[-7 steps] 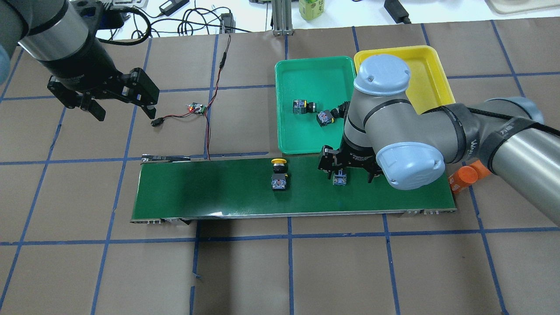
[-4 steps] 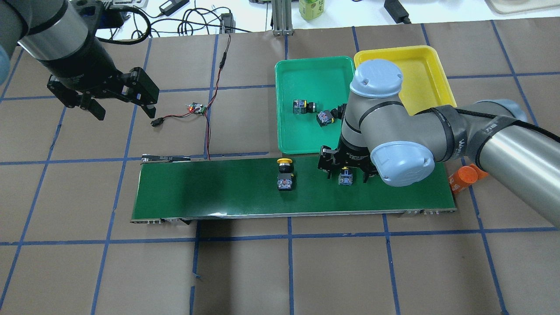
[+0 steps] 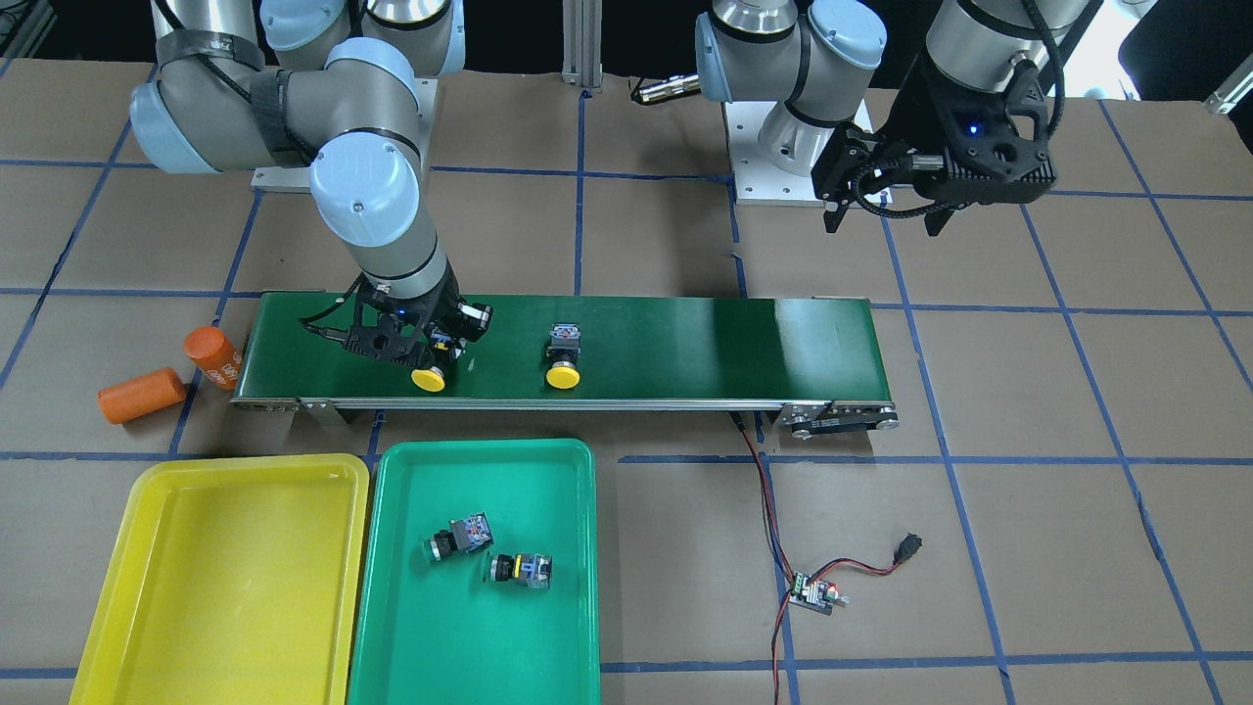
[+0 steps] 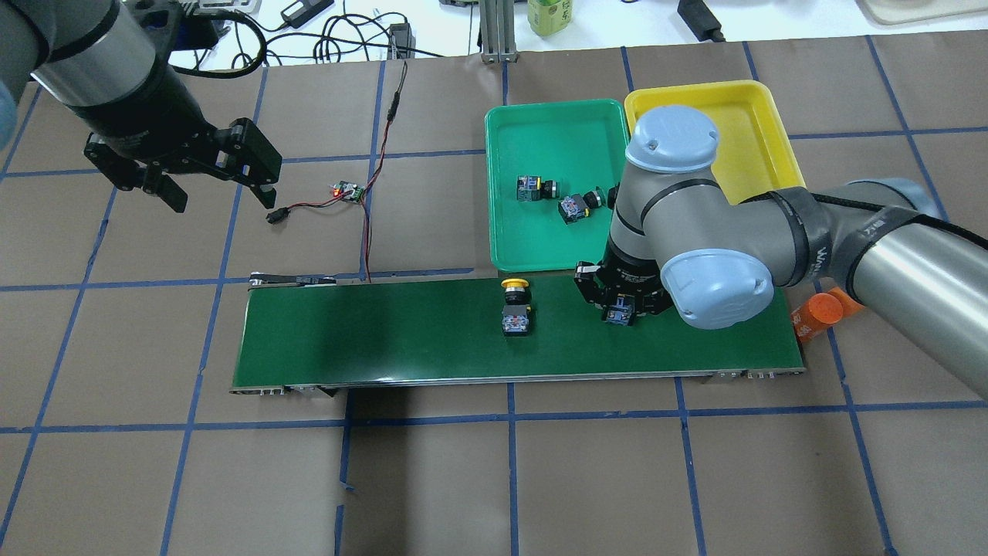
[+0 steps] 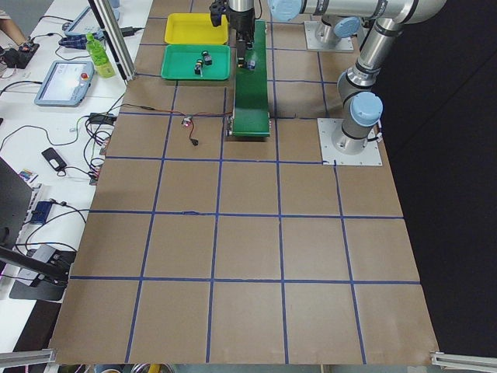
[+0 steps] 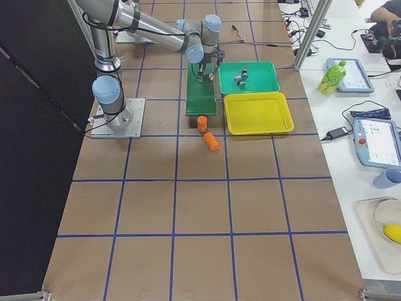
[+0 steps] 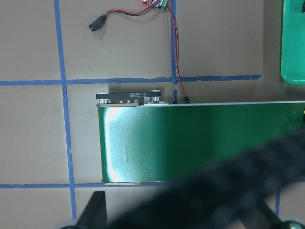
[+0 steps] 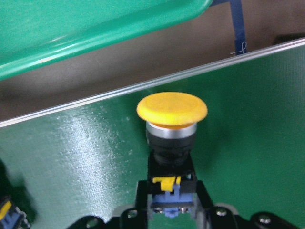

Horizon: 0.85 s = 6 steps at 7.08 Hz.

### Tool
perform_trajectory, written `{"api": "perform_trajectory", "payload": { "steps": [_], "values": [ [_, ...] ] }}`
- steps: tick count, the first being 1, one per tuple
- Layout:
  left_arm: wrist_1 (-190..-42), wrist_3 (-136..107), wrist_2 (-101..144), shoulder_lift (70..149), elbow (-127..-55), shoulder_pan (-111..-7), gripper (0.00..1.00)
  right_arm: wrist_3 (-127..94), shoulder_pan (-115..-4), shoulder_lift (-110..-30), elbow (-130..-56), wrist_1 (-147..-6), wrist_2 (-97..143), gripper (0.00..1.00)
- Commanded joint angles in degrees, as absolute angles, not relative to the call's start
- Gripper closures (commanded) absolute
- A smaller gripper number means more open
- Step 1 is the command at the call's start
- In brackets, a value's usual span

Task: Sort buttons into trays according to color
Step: 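Grasp the yellow button with the right gripper and carry it into the yellow tray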

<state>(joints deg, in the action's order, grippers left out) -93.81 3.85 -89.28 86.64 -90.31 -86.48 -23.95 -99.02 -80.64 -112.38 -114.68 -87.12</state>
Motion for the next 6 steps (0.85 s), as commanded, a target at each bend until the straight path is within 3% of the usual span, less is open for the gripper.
{"api": "perform_trajectory", "payload": {
  "steps": [1, 3, 6],
  "values": [
    [-93.52, 4.13, -88.5, 86.57, -90.35, -86.57, 0.0, -23.65, -95.74, -81.83, -108.23, -115.14, -87.1, 1.0],
    [-93.52, 4.13, -88.51, 86.66, -90.35, -86.57, 0.0, -19.37, -90.8, -78.08, -99.53, -114.96, -87.1, 1.0],
    [-93.52, 4.13, -88.51, 86.66, -90.35, -86.57, 0.0, -11.72, -86.06, -64.37, -89.59, -119.08, -91.56, 1.0]
  ]
}}
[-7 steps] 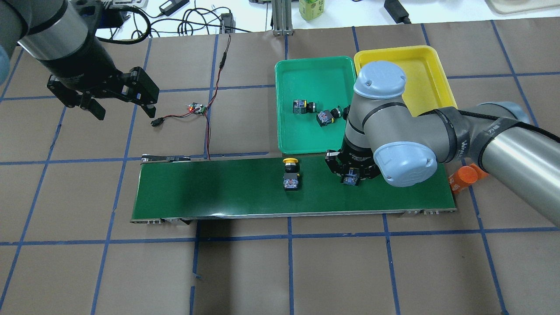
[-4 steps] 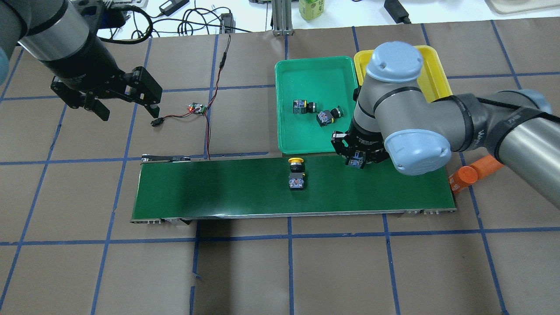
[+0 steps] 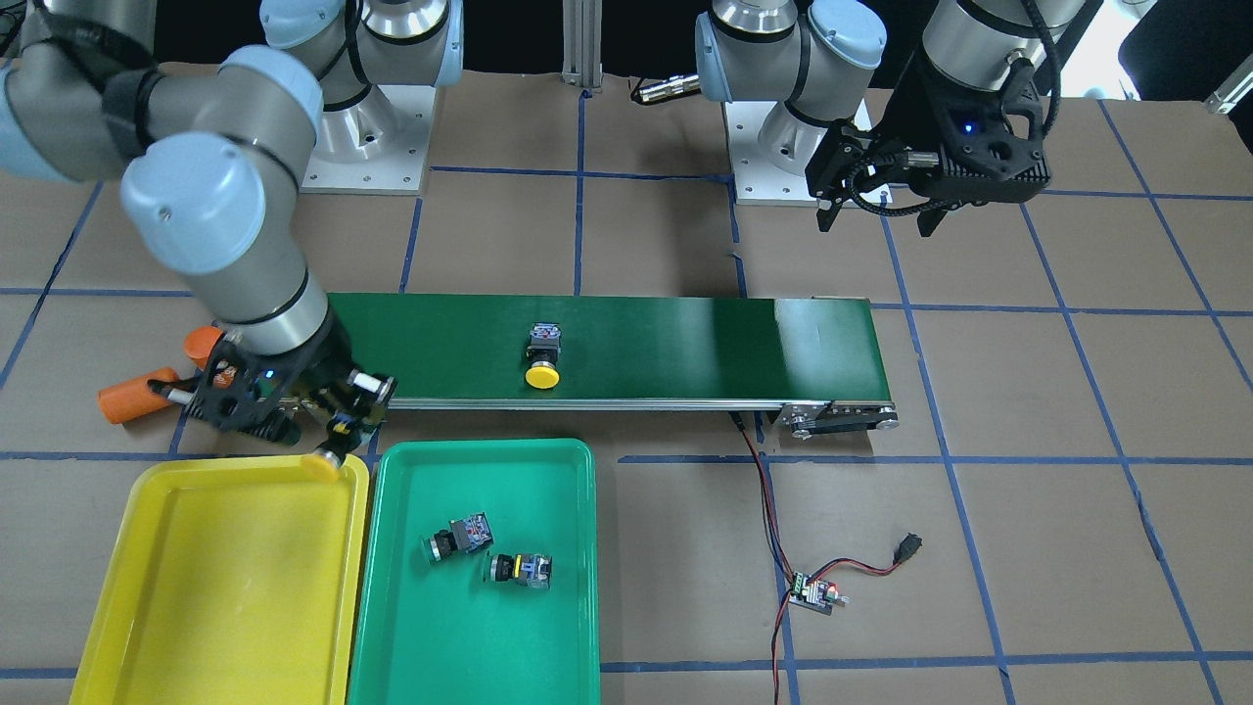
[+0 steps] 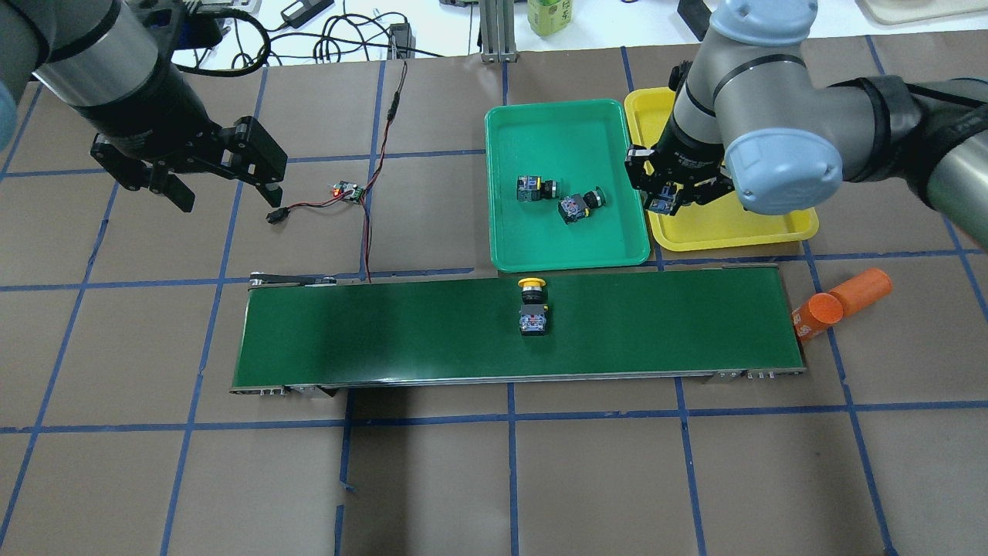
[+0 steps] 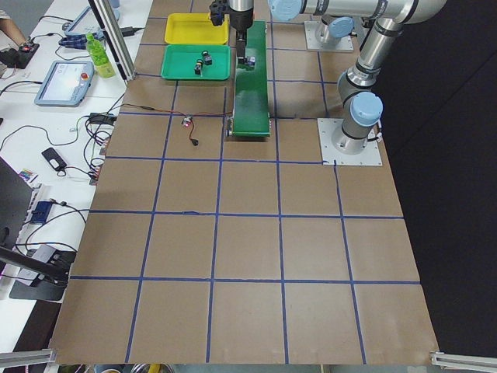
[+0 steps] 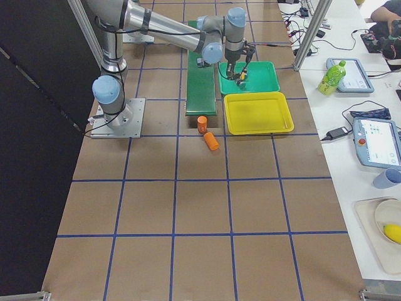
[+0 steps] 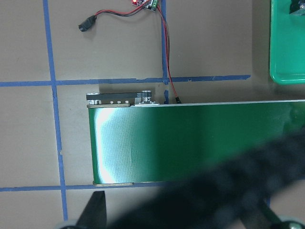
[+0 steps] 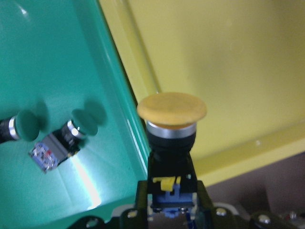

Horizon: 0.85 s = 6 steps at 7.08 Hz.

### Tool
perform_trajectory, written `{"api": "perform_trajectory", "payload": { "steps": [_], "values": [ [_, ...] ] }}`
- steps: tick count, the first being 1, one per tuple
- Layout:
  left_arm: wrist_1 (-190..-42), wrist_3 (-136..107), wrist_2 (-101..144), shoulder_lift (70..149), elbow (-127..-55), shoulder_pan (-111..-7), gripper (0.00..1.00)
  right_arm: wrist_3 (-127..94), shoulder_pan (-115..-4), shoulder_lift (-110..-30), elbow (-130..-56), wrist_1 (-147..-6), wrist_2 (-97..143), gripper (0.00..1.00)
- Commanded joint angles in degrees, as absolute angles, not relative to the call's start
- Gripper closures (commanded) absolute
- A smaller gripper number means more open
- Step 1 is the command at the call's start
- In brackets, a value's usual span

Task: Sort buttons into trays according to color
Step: 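Grasp the yellow button with the right gripper and carry it into the yellow tray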

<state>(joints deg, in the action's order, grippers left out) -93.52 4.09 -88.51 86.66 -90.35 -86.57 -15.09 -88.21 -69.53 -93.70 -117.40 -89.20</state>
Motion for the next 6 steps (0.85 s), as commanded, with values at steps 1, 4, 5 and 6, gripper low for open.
{"api": "perform_trajectory", "payload": {
  "steps": [1, 4, 5, 6],
  "values": [
    [-93.52, 4.13, -88.42, 86.66, -90.35, -86.57, 0.0, -9.25, -85.7, -61.99, -88.95, -120.48, -91.58, 0.99],
    [-93.52, 4.13, -88.33, 86.66, -90.35, -86.57, 0.0, -3.36, -81.93, -60.29, -89.56, -122.17, -92.11, 0.78],
    [-93.52, 4.13, -88.33, 86.66, -90.35, -86.57, 0.0, -3.25, -81.57, -60.29, -89.73, -122.08, -91.15, 0.11],
    [-93.52, 4.13, -88.33, 86.66, -90.35, -86.57, 0.0, -3.25, -81.48, -60.9, -89.74, -120.86, -91.23, 0.0]
  ]
}}
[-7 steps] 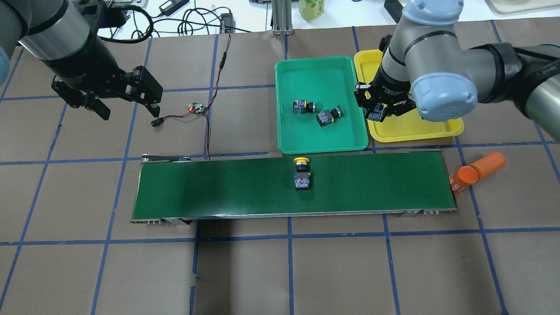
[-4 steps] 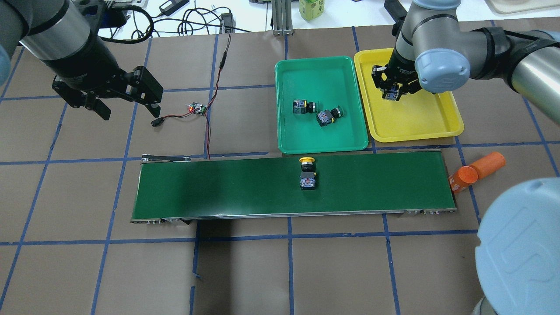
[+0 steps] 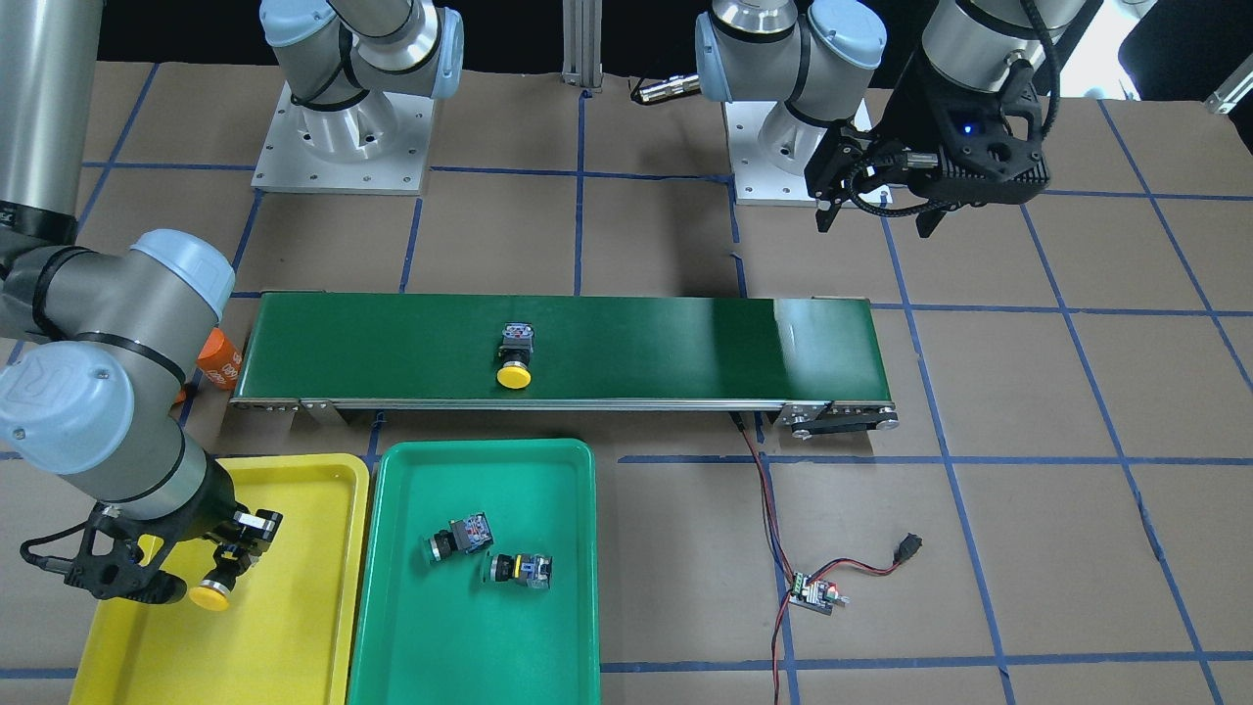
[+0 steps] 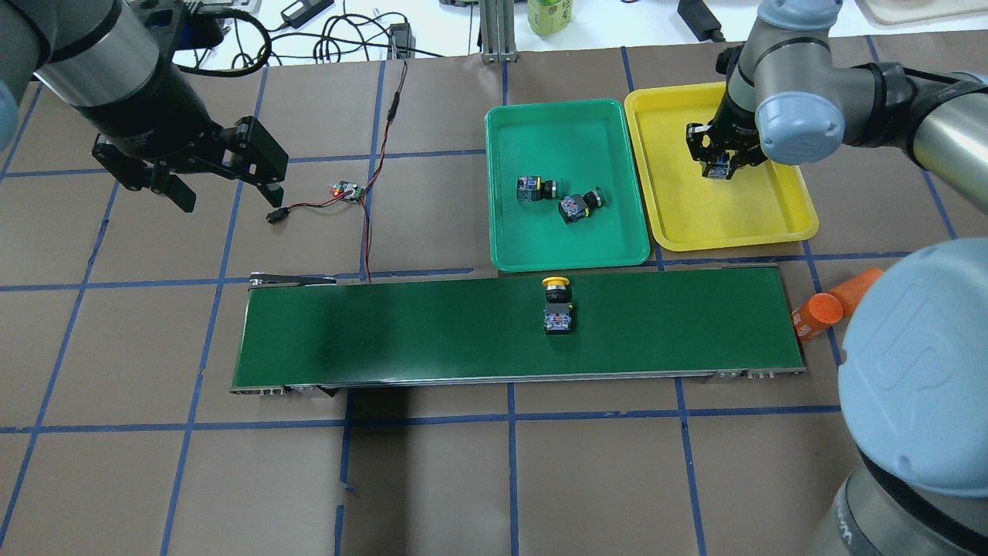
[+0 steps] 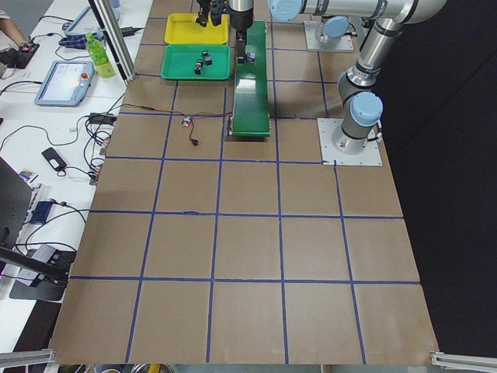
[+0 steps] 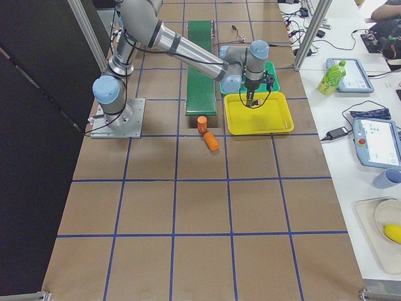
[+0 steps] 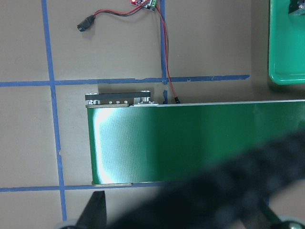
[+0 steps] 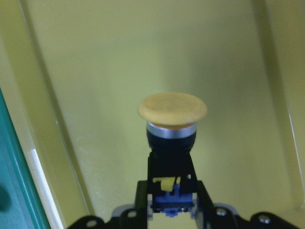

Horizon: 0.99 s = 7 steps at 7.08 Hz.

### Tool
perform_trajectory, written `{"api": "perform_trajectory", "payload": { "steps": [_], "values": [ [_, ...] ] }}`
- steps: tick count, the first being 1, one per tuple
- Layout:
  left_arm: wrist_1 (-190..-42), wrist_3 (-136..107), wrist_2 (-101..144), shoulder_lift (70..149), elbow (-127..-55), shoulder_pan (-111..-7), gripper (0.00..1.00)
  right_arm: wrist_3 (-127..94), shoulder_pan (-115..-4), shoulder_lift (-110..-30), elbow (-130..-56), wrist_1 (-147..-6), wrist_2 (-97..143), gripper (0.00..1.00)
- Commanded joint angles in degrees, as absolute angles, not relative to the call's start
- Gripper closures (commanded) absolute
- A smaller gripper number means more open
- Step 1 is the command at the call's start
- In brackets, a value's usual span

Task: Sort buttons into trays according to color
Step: 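Release the yellow button in the yellow tray and raise the right gripper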

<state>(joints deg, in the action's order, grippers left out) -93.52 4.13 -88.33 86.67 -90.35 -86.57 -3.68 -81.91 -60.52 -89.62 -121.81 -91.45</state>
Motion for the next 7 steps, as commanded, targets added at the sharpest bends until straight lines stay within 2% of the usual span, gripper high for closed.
{"api": "perform_trajectory", "payload": {
  "steps": [1, 4, 6, 7],
  "values": [
    [-93.43, 4.13, -88.33, 86.66, -90.35, -86.57, 0.0, -3.25, -81.47, -63.61, -89.82, -117.98, -91.32, 0.0],
    [-93.52, 4.13, -88.33, 86.57, -90.35, -86.57, 0.0, -3.95, -85.93, -78.96, -92.09, -100.25, -91.14, 0.0],
    [-93.52, 4.13, -88.33, 86.57, -90.35, -86.57, 0.0, -4.04, -88.15, -91.34, -100.06, -98.19, -90.97, 0.0],
    [-93.52, 4.13, -88.33, 86.57, -90.35, -86.49, 0.0, -3.52, -88.94, -95.84, -106.55, -98.0, -91.05, 0.0]
  ]
}}
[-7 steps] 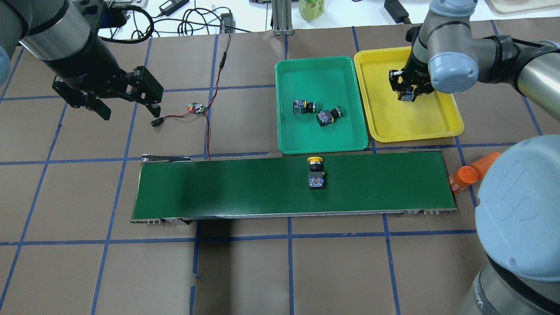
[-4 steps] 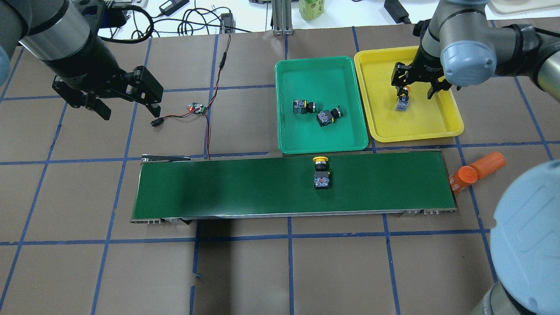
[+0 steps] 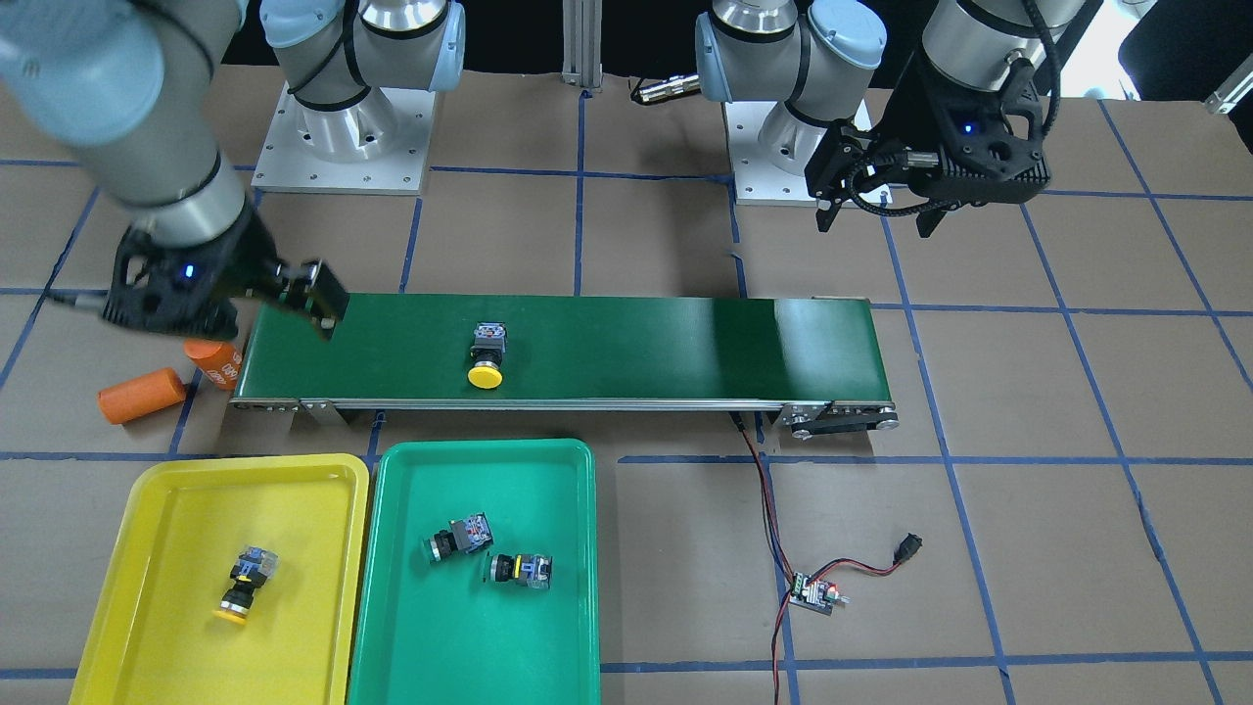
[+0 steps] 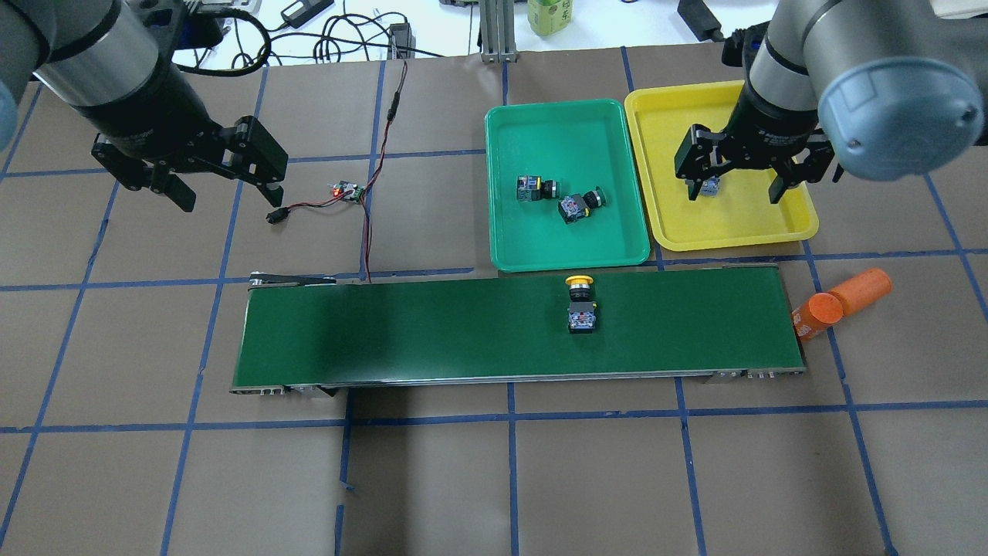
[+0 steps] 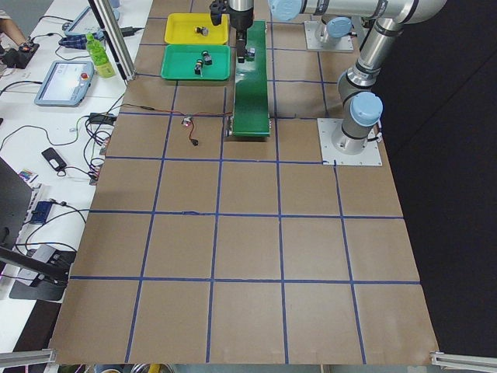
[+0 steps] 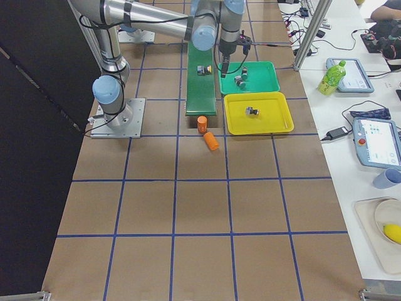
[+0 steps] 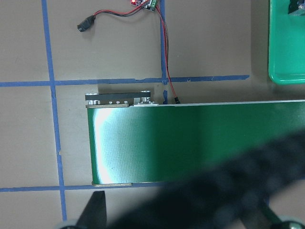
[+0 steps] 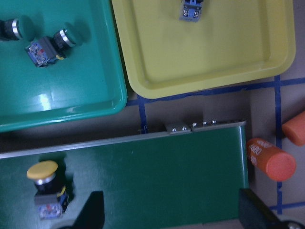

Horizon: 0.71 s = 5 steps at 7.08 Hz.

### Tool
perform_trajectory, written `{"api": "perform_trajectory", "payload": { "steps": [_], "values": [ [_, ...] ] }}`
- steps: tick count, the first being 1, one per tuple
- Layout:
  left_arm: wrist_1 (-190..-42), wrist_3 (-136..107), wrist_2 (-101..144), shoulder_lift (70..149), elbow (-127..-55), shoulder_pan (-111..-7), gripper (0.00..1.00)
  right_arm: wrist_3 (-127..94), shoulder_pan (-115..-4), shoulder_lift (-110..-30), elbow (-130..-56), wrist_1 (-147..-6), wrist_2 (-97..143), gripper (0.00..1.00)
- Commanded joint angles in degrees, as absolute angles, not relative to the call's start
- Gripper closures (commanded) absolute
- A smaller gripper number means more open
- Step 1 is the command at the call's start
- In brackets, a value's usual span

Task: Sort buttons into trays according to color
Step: 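Release the yellow button in the yellow tray and raise the right gripper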

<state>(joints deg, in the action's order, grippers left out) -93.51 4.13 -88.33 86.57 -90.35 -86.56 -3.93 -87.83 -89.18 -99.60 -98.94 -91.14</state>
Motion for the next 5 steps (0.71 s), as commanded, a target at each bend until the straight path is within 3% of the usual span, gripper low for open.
{"api": "perform_trajectory", "payload": {
  "steps": [1, 5],
  "values": [
    [-93.52, 4.13, -88.33, 86.57, -90.35, -86.48, 0.0, -4.21, -89.21, -96.58, -112.44, -102.35, -90.97, 0.0],
    [-93.51, 4.22, -88.33, 86.57, -90.35, -86.48, 0.0, -7.38, -91.76, -90.9, -112.68, -112.11, -86.84, 0.0]
  ]
}}
